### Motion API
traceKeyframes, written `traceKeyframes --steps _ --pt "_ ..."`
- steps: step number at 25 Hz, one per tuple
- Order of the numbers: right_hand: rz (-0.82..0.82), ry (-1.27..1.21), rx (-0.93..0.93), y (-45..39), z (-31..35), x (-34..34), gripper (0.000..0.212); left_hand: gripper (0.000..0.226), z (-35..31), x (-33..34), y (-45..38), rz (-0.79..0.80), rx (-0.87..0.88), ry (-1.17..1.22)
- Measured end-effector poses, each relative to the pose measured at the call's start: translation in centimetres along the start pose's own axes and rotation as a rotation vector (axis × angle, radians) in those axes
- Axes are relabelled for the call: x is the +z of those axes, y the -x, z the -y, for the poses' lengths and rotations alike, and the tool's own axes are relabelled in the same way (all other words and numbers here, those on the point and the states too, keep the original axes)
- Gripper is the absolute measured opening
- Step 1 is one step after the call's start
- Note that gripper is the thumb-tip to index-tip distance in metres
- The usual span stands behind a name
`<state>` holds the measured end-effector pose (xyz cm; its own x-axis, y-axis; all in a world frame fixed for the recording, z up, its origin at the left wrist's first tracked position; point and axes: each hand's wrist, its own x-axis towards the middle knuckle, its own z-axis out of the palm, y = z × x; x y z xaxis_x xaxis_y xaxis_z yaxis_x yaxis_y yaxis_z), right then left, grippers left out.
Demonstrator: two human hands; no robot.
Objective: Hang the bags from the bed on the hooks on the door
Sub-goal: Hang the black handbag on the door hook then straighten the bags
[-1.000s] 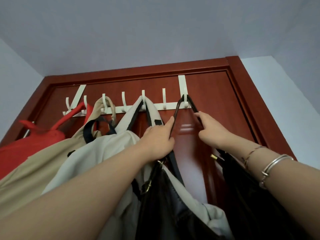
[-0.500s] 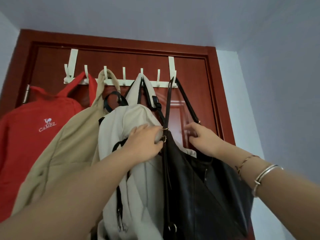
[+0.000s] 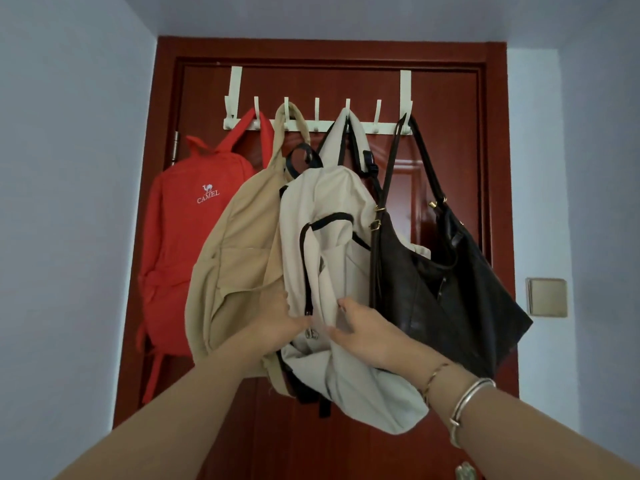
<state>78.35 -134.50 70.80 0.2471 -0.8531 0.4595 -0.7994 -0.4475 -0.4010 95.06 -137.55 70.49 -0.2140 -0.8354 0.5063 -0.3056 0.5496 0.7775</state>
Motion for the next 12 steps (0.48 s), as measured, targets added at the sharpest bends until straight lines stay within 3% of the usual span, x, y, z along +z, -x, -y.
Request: traceKeyframes --steps 2,4,6,9,12 --pt "-0.13 -0.208 0.069 -1.0 0.5 0.4 0.036 0.081 0.6 0.0 -0.9 -0.043 -0.043 -0.023" --pt "-0.301 -0.327 0.068 -4.3 1.0 0.3 0.034 0.084 1.0 -1.2 -3.3 -0.104 0.053 0.008" --pt "-0.39 -0.285 0.041 -6.5 1.4 -1.5 0.04 0.096 -0.7 -2.1 -4.9 -0.179 0.106 0.09" --pt "-0.582 -0.256 -0.031 -12.0 1.9 -4.3 0.044 0.116 -1.2 -3.7 -9.6 -0.162 0.152 0.049" --pt "-0.717 -0.227 -0.043 -16.7 1.8 -7.9 0.045 0.107 -1.6 -4.4 -14.1 -0.244 0.13 -0.002"
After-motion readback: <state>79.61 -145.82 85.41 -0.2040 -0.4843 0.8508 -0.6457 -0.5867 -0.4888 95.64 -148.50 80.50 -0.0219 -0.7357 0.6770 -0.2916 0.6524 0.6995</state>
